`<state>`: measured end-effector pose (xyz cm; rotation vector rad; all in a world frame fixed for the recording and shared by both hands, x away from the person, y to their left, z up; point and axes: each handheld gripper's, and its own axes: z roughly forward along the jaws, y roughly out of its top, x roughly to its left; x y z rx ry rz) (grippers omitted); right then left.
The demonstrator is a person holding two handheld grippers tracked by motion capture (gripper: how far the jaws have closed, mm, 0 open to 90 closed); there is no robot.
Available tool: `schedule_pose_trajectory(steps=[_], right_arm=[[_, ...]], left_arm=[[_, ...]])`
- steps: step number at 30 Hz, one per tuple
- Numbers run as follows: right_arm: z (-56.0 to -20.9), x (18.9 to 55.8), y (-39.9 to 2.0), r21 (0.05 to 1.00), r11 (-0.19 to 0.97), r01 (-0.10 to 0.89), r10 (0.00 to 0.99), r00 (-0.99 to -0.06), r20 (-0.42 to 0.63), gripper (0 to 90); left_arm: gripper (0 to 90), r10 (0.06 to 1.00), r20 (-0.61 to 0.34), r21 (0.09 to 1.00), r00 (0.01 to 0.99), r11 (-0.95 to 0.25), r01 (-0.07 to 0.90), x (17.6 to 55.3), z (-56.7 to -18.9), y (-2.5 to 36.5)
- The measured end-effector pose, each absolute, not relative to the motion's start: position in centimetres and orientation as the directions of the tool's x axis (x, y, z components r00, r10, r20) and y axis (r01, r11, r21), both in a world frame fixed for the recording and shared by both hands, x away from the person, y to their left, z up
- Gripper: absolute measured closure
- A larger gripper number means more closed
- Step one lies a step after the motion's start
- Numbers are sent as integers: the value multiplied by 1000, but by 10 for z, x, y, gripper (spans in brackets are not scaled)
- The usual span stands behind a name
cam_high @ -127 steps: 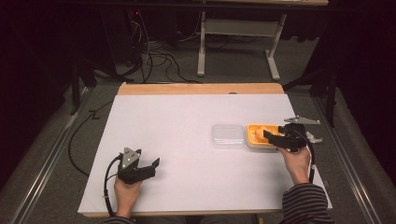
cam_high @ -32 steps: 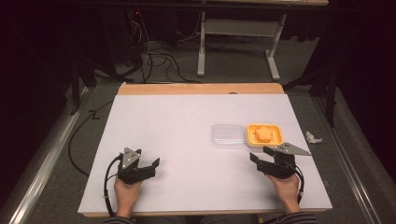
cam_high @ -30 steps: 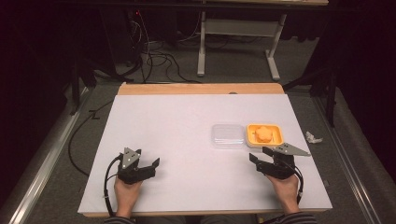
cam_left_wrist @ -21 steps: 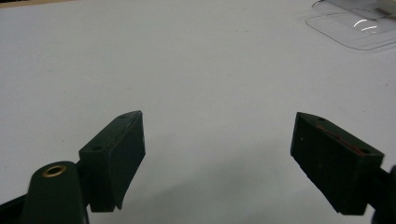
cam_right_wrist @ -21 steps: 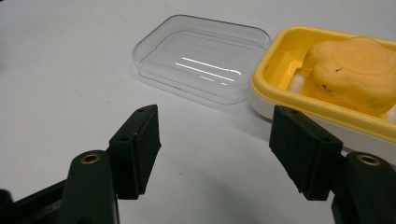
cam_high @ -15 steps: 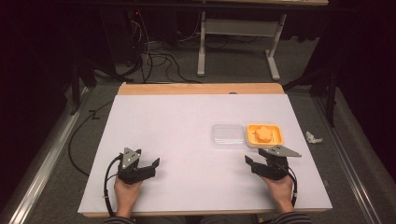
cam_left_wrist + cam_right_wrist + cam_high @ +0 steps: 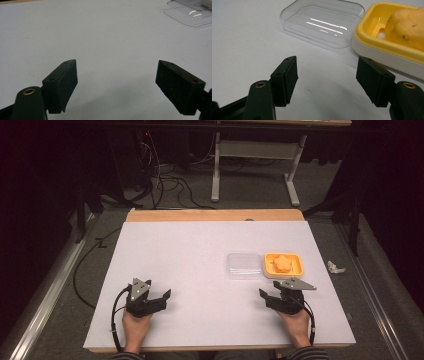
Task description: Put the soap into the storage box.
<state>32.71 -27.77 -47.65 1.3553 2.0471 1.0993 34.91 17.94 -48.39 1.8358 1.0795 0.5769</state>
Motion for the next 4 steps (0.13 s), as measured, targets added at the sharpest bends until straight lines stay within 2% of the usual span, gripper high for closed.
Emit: schedule_pose_trajectory(steps=[4], right_arm=[[-478,327,-277,817,201,541,906,-420,55,340]], left_arm=[[182,860,-45,873,508,-213,438,349,-484,179]])
